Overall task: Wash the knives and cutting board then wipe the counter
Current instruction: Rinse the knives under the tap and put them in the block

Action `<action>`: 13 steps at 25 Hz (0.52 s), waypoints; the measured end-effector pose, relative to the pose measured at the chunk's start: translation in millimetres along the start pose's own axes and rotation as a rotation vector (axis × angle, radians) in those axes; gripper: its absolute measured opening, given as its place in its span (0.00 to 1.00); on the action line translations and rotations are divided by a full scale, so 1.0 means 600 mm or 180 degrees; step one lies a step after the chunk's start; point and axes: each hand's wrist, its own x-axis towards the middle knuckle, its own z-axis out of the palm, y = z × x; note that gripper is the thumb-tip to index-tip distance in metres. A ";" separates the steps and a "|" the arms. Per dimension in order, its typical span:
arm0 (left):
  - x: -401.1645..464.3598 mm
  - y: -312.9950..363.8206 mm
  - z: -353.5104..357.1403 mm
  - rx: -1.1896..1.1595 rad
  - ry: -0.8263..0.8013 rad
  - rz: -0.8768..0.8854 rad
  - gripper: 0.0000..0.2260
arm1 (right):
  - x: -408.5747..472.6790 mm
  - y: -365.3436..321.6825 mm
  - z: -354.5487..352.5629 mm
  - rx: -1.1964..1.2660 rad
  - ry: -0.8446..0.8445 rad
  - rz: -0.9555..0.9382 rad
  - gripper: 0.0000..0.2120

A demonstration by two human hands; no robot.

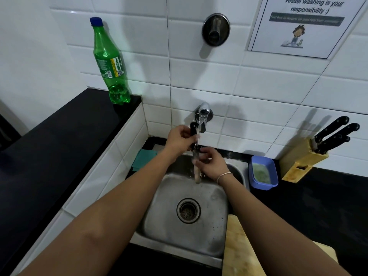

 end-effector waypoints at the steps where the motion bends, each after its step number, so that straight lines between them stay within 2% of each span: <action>1: -0.004 -0.004 0.002 0.0364 -0.0017 0.0167 0.10 | 0.001 -0.014 0.004 0.0181 0.0244 -0.0068 0.18; 3: -0.015 -0.013 0.009 0.0921 0.0025 0.0431 0.13 | 0.004 -0.036 0.009 0.0280 0.0514 -0.0191 0.14; 5: -0.027 -0.024 0.014 0.1178 0.0203 0.0650 0.16 | 0.007 -0.046 0.012 0.0120 0.0622 -0.0335 0.08; 8: -0.042 -0.036 0.010 0.1103 0.0483 0.0887 0.15 | 0.006 -0.051 0.010 0.0081 0.0500 -0.0511 0.09; 13: -0.049 -0.038 -0.005 0.0694 0.0327 0.1154 0.11 | 0.008 -0.064 0.004 0.0128 0.0219 -0.0724 0.13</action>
